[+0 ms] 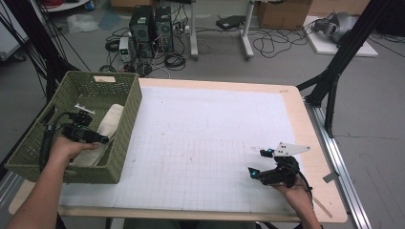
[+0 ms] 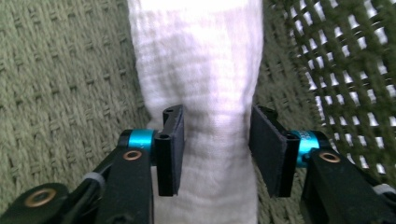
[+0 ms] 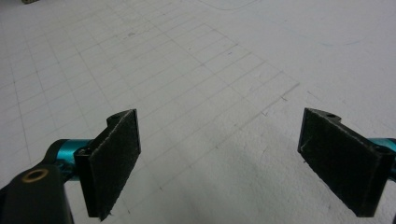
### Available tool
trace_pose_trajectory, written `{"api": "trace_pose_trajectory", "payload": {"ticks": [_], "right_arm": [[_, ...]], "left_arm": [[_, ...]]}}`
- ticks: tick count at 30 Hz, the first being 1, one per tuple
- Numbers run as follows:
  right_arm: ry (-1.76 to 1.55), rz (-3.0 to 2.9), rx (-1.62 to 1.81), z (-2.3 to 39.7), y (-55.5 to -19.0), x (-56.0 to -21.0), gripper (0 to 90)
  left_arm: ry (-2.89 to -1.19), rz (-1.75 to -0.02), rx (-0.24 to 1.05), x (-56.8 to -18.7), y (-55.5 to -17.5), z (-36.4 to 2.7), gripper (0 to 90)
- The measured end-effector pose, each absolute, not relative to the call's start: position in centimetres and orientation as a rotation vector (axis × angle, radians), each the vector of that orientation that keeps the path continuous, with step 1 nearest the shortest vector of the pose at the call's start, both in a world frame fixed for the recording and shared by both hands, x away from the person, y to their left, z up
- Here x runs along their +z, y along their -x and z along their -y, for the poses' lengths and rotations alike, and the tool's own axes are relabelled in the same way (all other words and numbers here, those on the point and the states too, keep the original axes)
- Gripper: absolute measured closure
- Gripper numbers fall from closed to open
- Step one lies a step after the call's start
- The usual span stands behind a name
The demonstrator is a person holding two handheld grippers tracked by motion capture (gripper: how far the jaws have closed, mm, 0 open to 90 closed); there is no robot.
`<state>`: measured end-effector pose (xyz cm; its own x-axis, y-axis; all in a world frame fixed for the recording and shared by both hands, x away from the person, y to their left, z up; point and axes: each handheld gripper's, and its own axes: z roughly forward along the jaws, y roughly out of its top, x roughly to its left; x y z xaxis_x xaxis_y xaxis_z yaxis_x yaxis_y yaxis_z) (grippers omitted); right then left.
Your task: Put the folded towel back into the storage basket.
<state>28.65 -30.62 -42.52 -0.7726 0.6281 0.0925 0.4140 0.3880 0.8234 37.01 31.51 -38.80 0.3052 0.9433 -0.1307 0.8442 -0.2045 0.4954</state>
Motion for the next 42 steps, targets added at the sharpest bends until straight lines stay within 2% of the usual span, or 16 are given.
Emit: {"api": "trace_pose_trajectory", "payload": {"ticks": [5, 8, 14, 21, 25, 28, 34, 42], "right_arm": [[-0.924, -2.414, 1.328, 30.6, -28.6, -42.5, 12.5], [-0.923, -2.413, 1.327, 30.6, -28.6, -42.5, 12.5], [-0.922, -2.417, 1.327, 30.6, -28.6, -42.5, 12.5], [-0.916, -2.415, 1.332, 30.7, -28.6, -42.5, 12.5], [-0.915, -2.418, 1.327, 30.6, -28.6, -42.5, 12.5], [-0.92, -2.421, 1.324, 30.5, -28.5, -42.5, 12.5], [-0.916, -2.415, 1.33, 30.6, -28.5, -42.5, 12.5], [-0.916, -2.411, 1.334, 30.6, -28.4, -42.4, 12.5]], "left_arm": [[-2.087, -1.606, 0.347, -38.6, -37.0, -31.8, 50.9], [-2.105, -1.635, 0.431, -38.5, -37.0, -31.8, 53.1], [-2.191, -1.711, 0.493, -39.1, -37.3, -31.7, 57.2], [-2.122, -1.68, 0.484, -38.5, -37.1, -31.9, 57.5], [-2.115, -1.626, 0.442, -38.3, -36.9, -31.8, 68.7], [-2.168, -1.627, 0.429, -38.7, -37.0, -31.7, 73.7], [-2.227, -1.647, 0.385, -39.4, -37.2, -31.5, 70.6], [-2.149, -1.635, 0.416, -38.7, -37.1, -31.9, 66.8]]}}
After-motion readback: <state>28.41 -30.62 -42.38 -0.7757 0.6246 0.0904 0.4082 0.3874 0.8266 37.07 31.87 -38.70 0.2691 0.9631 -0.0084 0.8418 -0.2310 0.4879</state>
